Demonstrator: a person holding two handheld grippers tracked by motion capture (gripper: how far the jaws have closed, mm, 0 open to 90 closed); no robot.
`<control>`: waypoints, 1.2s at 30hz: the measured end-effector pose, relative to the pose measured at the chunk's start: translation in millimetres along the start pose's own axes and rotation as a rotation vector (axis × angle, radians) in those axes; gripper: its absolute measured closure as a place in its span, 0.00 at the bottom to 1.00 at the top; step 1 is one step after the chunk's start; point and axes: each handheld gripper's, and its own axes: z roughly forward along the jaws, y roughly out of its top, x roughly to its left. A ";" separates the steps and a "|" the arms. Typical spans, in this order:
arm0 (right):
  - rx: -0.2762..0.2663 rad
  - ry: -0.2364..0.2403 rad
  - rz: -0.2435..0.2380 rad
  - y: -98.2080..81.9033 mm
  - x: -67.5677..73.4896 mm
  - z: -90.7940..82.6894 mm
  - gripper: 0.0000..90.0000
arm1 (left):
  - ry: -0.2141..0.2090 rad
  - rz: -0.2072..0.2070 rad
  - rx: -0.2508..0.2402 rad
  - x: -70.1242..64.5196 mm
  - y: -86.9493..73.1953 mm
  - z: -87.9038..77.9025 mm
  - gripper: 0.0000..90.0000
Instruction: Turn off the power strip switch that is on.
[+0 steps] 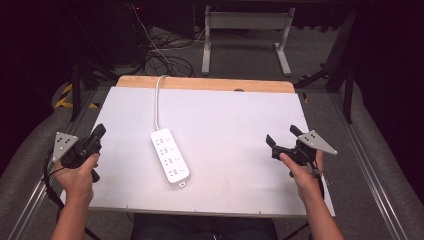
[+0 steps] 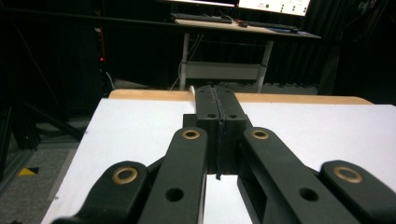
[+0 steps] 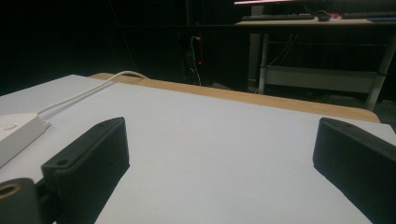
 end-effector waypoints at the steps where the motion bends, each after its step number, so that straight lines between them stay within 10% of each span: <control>1: 0.001 -0.001 0.000 0.0 -0.2 -0.1 0.05 | -0.001 0.005 0.001 -0.9 2.3 1.1 1.00; 22: 0.003 0.000 0.003 -0.7 -1.2 -1.1 0.05 | -0.119 0.181 0.158 -56.4 22.1 43.5 1.00; 36: 0.002 -0.004 0.006 -0.4 -2.6 -1.9 0.06 | -0.185 0.282 0.397 -97.8 12.1 102.1 1.00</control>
